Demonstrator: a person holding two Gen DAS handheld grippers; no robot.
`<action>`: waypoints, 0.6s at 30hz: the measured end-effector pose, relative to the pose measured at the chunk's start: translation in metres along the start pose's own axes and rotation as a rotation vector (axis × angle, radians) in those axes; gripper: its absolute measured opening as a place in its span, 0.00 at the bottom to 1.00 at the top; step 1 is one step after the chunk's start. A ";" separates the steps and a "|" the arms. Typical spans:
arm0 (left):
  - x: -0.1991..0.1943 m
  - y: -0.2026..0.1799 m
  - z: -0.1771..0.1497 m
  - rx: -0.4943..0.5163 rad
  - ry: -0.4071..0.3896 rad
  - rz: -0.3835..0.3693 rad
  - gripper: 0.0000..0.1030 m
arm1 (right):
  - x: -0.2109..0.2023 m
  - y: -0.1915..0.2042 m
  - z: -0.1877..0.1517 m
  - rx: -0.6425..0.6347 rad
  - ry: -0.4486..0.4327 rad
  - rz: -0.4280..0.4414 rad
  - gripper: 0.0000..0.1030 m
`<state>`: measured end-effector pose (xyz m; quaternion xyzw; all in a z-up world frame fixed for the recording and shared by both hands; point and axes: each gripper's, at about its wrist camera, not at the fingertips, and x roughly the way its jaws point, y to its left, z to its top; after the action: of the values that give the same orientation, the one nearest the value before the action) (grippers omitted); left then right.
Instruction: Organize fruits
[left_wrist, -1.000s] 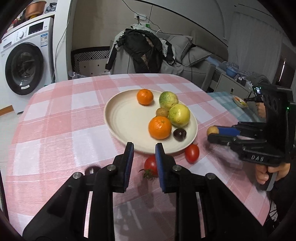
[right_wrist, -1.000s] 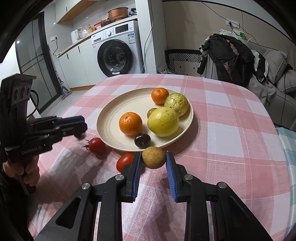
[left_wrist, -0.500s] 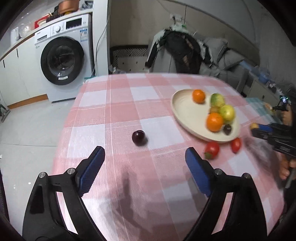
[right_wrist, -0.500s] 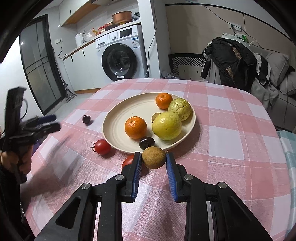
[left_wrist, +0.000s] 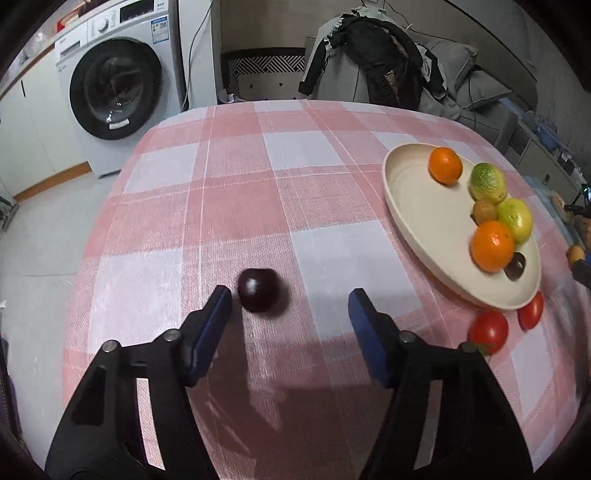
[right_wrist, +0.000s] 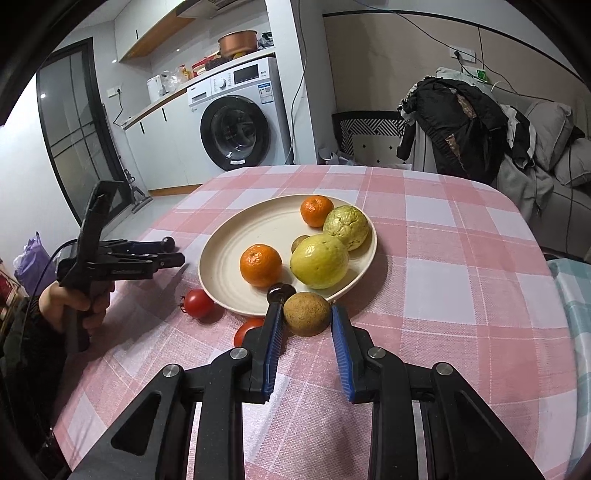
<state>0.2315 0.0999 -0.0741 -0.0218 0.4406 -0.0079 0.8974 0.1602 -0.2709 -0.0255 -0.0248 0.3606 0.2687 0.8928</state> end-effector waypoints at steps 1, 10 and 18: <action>0.002 -0.001 0.001 0.007 0.000 0.011 0.57 | -0.001 0.000 0.000 0.001 -0.002 -0.002 0.27; 0.005 0.013 0.006 -0.038 -0.019 0.022 0.24 | -0.005 0.003 0.001 -0.001 -0.012 0.017 0.27; -0.013 0.011 0.000 -0.076 -0.065 -0.038 0.21 | -0.005 0.000 0.001 0.016 -0.019 0.023 0.27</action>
<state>0.2234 0.1110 -0.0649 -0.0647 0.4106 -0.0075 0.9095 0.1577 -0.2732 -0.0216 -0.0111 0.3545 0.2761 0.8933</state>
